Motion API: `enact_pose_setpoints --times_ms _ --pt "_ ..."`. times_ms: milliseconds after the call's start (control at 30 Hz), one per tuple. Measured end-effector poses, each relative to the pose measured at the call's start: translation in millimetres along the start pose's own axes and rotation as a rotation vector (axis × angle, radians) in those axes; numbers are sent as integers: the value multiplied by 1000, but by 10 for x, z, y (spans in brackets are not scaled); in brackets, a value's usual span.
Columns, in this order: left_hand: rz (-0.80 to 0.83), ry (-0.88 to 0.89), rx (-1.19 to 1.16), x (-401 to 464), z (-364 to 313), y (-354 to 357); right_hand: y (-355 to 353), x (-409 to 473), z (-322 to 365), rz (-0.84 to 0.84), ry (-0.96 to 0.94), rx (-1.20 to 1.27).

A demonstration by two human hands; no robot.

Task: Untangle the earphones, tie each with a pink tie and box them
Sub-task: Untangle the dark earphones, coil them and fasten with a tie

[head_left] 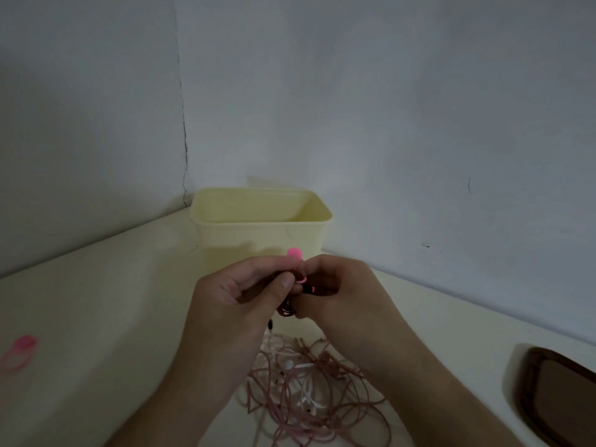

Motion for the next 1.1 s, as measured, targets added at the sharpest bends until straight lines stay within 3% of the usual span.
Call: enact_pose_setpoints --times_ms 467,733,1000,1100 --pt "-55 2 89 34 71 -43 -43 24 -17 -89 17 71" --pt "-55 0 98 25 37 -66 -35 26 -6 -46 78 276" --pt "-52 -6 108 39 44 -79 -10 17 10 0 71 334" --pt "-58 -15 87 38 43 -73 -1 -9 32 22 39 251"
Point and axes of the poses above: each hand's wrist, its own x-axis towards the middle knuckle, its own y-axis out of the palm, z = x × y, the point moved 4 cm from there along x, towards the middle knuckle, and after that the axes turned 6 degrees about x, right-handed, at the moved point
